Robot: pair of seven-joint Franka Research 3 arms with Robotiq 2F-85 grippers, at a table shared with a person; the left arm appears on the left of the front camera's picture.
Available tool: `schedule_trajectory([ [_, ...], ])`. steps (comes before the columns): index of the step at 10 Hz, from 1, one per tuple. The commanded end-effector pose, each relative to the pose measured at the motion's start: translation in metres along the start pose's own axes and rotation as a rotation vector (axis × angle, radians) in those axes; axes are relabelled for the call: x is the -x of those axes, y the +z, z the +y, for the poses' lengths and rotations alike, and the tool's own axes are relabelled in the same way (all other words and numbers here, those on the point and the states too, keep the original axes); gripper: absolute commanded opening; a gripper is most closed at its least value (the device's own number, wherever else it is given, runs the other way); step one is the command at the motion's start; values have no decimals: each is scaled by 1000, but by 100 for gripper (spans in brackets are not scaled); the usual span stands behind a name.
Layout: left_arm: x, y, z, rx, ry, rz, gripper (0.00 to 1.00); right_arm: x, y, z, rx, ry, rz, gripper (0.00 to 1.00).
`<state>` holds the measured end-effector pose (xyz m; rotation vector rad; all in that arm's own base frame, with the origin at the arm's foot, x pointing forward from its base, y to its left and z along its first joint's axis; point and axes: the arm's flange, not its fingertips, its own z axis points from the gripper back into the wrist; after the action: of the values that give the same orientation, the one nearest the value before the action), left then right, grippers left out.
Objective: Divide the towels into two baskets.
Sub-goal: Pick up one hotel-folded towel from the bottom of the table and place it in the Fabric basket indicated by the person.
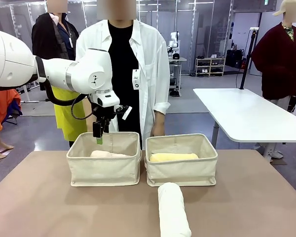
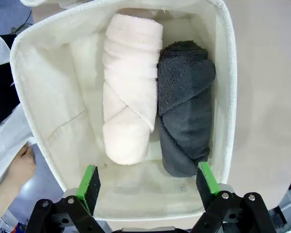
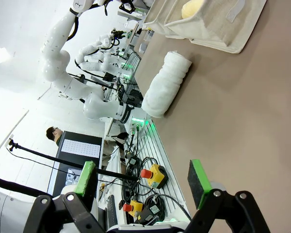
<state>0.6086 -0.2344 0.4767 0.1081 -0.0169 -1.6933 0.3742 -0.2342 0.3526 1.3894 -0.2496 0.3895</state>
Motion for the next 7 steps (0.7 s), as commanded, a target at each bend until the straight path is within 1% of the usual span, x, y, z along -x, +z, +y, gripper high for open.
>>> schedule_trajectory([
  [1,0,0,0,0,0,0,100,1,-3,4,12,-8,-3,95],
  [2,26,21,-11,15,106,-100,100,1,-3,4,12,-8,-3,95],
  [3,54,37,-30,72,165,-231,100,1,-3,4,12,-8,-3,95],
  [4,80,48,-55,160,168,-371,100,1,-3,4,12,-8,-3,95],
  [5,99,57,-76,219,171,-487,100,1,-3,4,12,-8,-3,95],
  [6,116,64,-93,290,204,-562,100,1,-3,4,12,-8,-3,95],
  [7,136,67,-111,335,270,-639,100,1,-3,4,12,-8,-3,95],
])
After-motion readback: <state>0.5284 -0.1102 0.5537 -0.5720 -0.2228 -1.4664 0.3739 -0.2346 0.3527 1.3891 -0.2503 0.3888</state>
